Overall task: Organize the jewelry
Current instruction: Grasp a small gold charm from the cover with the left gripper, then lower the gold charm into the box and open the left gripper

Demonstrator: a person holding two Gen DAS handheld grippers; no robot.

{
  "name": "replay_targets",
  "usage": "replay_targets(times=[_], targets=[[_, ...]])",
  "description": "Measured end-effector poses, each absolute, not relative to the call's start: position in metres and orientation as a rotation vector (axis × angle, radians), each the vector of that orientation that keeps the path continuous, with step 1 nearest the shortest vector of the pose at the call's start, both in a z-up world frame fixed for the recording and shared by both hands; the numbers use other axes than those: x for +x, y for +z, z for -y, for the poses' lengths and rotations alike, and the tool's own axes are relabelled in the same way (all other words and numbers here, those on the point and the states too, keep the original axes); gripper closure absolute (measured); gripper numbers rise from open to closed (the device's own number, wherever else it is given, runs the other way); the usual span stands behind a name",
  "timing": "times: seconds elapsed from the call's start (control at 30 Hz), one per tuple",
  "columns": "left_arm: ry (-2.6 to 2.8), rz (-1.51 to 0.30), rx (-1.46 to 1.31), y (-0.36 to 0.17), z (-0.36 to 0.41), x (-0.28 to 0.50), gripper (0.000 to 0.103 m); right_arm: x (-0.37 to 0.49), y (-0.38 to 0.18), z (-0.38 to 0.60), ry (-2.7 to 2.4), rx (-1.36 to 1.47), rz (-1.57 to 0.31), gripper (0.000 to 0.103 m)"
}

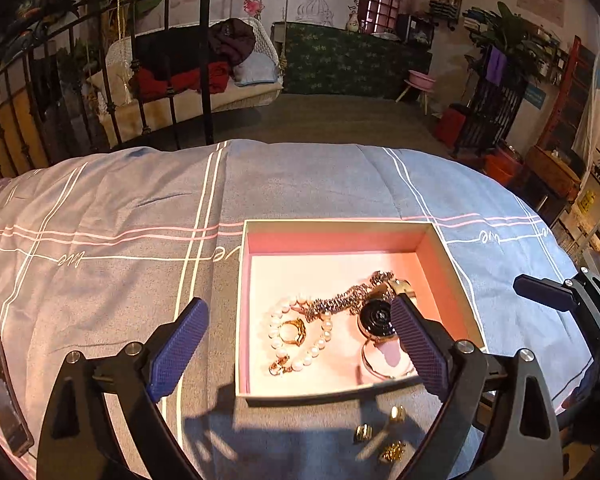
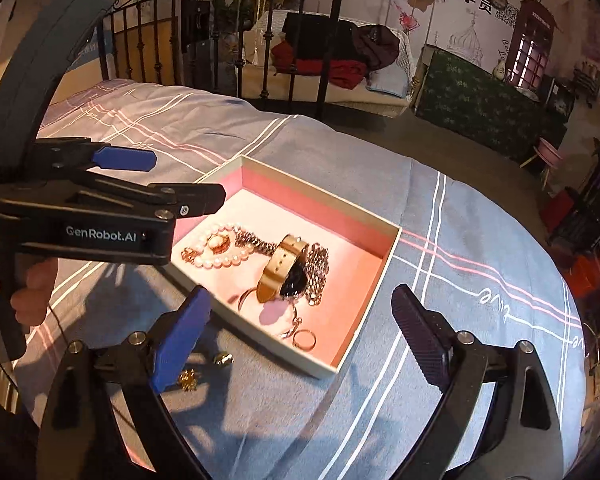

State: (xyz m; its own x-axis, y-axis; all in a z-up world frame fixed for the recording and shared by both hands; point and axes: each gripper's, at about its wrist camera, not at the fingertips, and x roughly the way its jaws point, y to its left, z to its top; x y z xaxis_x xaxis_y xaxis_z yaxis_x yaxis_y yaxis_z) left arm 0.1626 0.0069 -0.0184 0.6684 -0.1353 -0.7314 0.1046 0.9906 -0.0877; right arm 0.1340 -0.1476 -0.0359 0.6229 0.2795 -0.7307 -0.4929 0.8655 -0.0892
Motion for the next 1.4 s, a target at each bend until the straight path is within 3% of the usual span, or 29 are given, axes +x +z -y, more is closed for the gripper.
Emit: replay_targets(times=[0.3, 0.33, 0.37, 0.43, 0.63, 0.73, 0.87, 1.2, 1.23, 1.27, 1.4], targets=[[-0.210, -0.926, 0.036, -0.077, 0.013, 0.105, 0.013, 0.084, -0.089, 0.163, 0.501, -0.213, -0.917, 0.011], [-0.209, -0.941, 0.052, -0.084, 0.015, 0.103, 0.015, 0.083, -0.095, 0.163, 0.496, -0.214, -0.933, 0.015], [-0.204, -0.952, 0.068, -0.089, 0.017, 0.102, 0.020, 0.083, -0.099, 0.164, 0.491, -0.216, -0.938, 0.030], [-0.199, -0.961, 0.098, -0.096, 0.019, 0.100, 0.026, 0.086, -0.102, 0.164, 0.490, -0.209, -0.963, 0.041], [-0.216, -0.954, 0.128, -0.099, 0.024, 0.101, 0.030, 0.087, -0.107, 0.163, 0.491, -0.213, -0.987, 0.045], [-0.222, -0.943, 0.161, -0.100, 0.028, 0.109, 0.044, 0.087, -0.107, 0.163, 0.490, -0.218, -0.988, 0.044], [-0.248, -0.926, 0.158, -0.098, 0.030, 0.109, 0.089, 0.085, -0.107, 0.162, 0.487, -0.226, -0.990, 0.044], [-0.275, -0.949, 0.010, -0.094, 0.012, 0.100, 0.090, 0.087, -0.107, 0.150, 0.520, -0.248, -0.993, 0.045], [-0.273, -0.951, 0.007, -0.093, 0.012, 0.099, 0.090, 0.087, -0.106, 0.149, 0.530, -0.239, -0.988, 0.066], [-0.274, -0.953, 0.004, -0.092, 0.011, 0.100, 0.090, 0.086, -0.106, 0.148, 0.552, -0.220, -0.990, 0.098], [-0.283, -0.953, -0.025, -0.085, 0.009, 0.099, 0.090, 0.084, -0.096, 0.142, 0.568, -0.198, -0.954, 0.102]])
